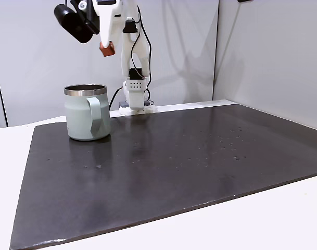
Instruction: Grasp a cube and put it in the cup.
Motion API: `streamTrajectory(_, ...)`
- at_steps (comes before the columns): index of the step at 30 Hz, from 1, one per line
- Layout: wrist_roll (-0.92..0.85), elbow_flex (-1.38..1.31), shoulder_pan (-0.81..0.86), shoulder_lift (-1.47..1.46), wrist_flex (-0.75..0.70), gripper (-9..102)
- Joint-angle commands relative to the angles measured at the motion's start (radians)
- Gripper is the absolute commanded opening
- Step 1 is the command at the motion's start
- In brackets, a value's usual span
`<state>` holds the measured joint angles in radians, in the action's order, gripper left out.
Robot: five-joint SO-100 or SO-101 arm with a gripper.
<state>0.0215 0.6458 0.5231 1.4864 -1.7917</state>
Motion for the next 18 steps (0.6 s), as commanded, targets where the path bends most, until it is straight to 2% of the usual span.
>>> streamTrajectory(1,-0.029,0.005,0.072,0.071,-0.006,8)
streamTrajectory(11,-0.178,0.216,0.239,0.149,-0.008,8)
streamTrajectory(18,-0.275,0.387,0.298,0.216,-0.011,8)
